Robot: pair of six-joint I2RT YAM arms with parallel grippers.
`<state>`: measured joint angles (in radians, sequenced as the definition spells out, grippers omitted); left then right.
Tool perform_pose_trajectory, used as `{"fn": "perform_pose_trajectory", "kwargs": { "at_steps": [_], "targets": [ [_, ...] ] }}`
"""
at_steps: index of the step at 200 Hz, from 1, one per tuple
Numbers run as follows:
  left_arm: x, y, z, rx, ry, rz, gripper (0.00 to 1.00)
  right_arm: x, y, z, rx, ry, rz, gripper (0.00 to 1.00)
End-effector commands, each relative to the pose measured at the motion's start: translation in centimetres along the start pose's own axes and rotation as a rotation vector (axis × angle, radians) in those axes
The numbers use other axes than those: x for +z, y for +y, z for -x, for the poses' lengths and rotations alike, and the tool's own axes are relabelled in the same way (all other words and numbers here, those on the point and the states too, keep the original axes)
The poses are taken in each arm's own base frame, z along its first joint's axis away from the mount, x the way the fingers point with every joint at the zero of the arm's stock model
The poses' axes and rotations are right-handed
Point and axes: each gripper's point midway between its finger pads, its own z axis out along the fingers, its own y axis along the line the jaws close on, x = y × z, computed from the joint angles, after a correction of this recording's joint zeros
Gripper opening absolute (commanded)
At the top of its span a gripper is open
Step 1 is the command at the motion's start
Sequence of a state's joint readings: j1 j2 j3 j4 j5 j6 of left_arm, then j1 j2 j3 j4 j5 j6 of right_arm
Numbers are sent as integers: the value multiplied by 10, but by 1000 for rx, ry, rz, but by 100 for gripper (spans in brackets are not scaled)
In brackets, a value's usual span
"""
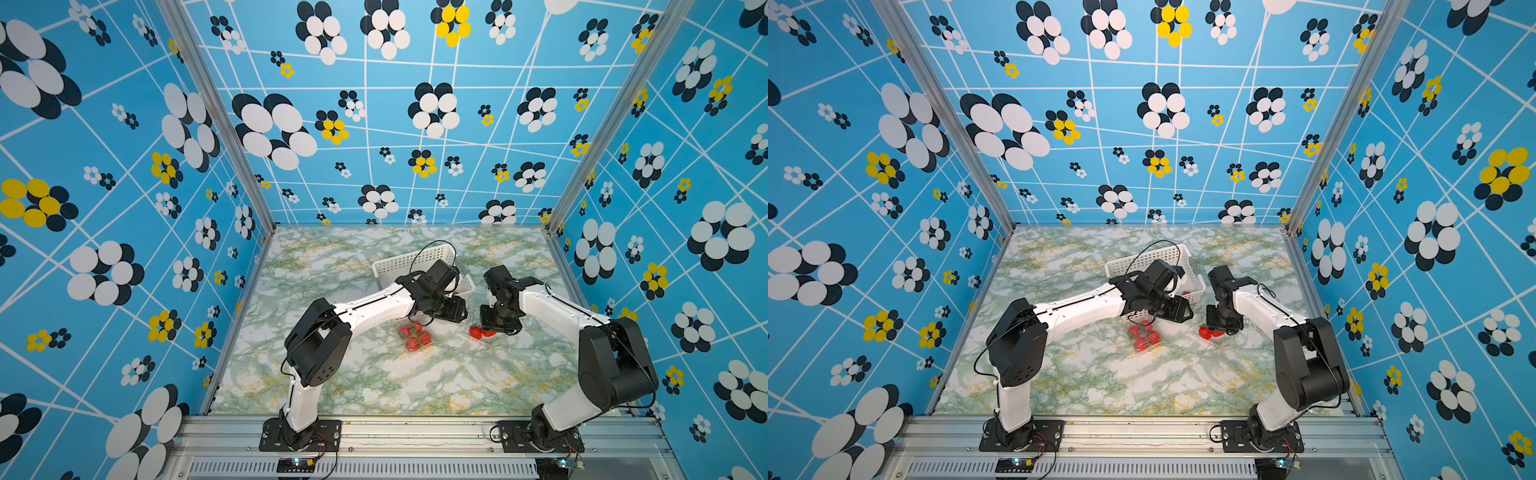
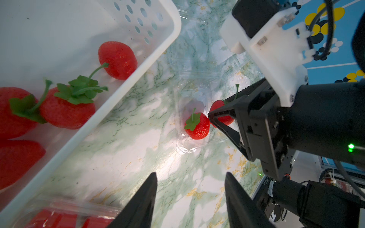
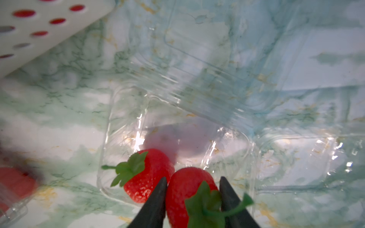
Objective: Pack strawberries into containers
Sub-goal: Place the strawberry in the packing box.
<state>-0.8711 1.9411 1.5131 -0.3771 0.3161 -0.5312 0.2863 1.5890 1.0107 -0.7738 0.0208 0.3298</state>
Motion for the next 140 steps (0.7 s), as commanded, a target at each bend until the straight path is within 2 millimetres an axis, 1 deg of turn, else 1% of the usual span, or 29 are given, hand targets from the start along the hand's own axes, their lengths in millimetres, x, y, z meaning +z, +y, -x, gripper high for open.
{"fn": "perform_pose_trajectory", "kwargs": {
  "at_steps": [1,22,43,69,81,89,93,109,115,140],
  "targets": [
    [1,3,1,-2,-11,18,56,-6,-2,1,-1,5,-5,49],
    [-1,5,2,-2,-17,27,56,-10,-3,1,1,3,-9,55],
    [-6,9,4,-3,-30,39,56,-17,-5,4,7,-21,-16,55],
    [-20,16,11,-10,-70,54,56,-40,-2,17,18,-94,1,55],
    [-27,20,14,-11,-88,58,56,-52,4,25,14,-127,32,55],
    [-26,28,13,-19,-89,74,56,-58,10,32,12,-142,62,55],
    [-35,25,17,-14,-111,69,56,-62,14,35,6,-150,80,55],
    [-49,34,22,-33,-141,79,56,-70,35,50,-28,-166,140,54],
    [-53,38,24,-39,-151,84,56,-76,45,58,-53,-182,154,53],
    [-72,57,29,-62,-179,122,57,-86,90,82,-154,-190,194,51]
  ]
}}
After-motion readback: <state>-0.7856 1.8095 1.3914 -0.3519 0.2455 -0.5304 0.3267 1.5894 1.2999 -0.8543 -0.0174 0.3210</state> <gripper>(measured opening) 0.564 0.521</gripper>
